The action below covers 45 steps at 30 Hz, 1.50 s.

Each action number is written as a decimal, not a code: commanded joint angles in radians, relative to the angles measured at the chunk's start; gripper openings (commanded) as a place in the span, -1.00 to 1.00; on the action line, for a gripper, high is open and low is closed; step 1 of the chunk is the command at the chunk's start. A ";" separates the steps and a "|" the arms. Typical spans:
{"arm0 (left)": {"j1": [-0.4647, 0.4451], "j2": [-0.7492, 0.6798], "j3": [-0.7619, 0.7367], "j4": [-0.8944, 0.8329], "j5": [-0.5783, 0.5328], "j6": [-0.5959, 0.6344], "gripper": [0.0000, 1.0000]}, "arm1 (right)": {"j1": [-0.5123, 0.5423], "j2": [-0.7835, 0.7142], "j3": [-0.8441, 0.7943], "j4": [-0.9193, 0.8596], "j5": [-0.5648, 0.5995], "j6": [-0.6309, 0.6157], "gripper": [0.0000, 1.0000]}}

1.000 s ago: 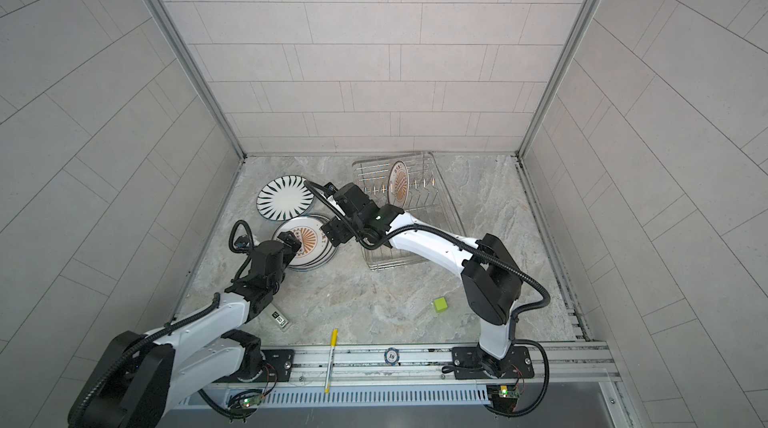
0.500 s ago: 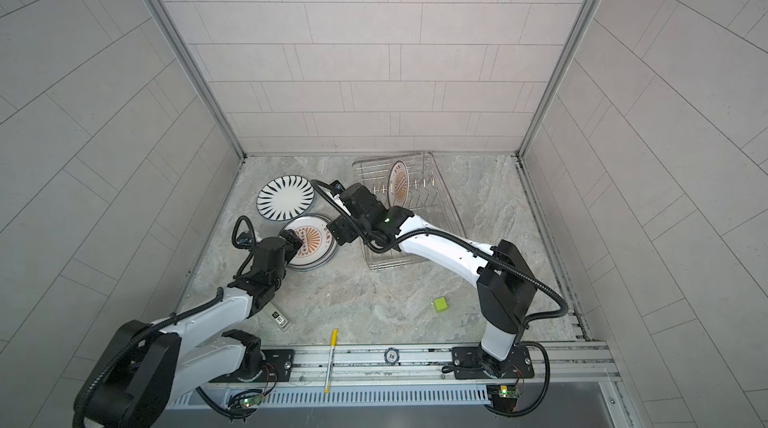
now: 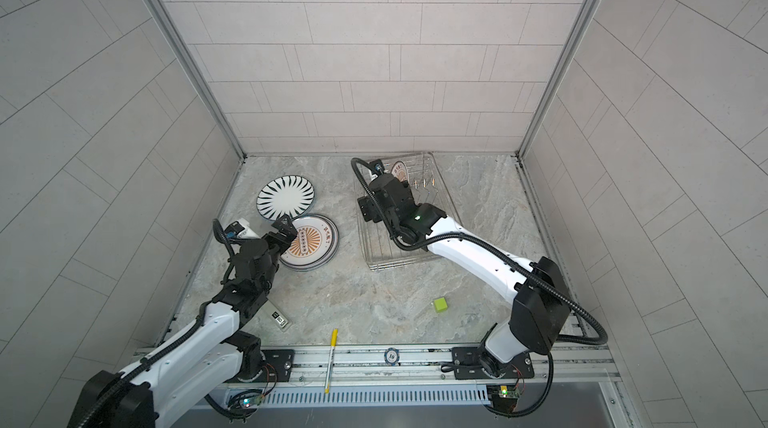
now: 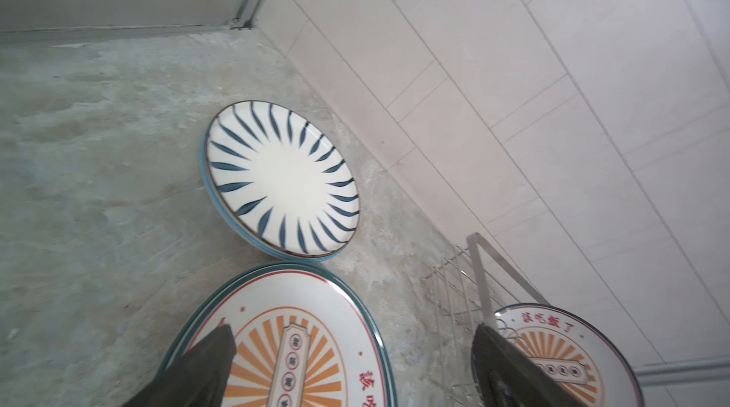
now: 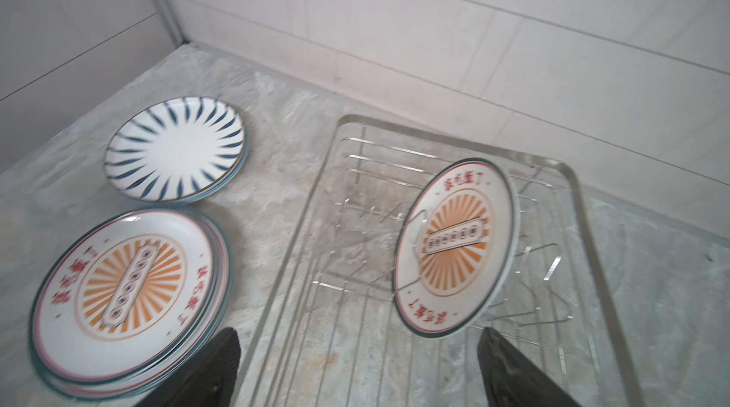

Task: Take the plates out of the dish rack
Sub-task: 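Grip the last red-text plate in the rack with the right gripper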

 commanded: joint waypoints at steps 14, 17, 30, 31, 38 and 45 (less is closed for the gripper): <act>-0.116 0.268 0.193 0.274 0.359 0.174 1.00 | -0.200 0.223 0.216 -0.168 0.038 0.094 0.84; -0.151 0.292 0.222 0.249 0.323 0.190 1.00 | -0.205 0.307 0.299 -0.201 0.051 0.101 0.59; -0.179 0.390 0.260 0.275 0.358 0.191 1.00 | -0.208 0.477 0.429 -0.262 0.118 0.121 -0.34; -0.181 0.398 0.264 0.275 0.358 0.190 1.00 | -0.208 0.482 0.428 -0.260 0.120 0.121 -0.40; -0.181 0.414 0.228 0.402 0.325 0.185 1.00 | -0.213 0.509 0.428 -0.258 0.122 0.130 -0.54; -0.182 0.389 0.225 0.377 0.335 0.185 1.00 | -0.213 0.500 0.424 -0.255 0.138 0.146 -0.82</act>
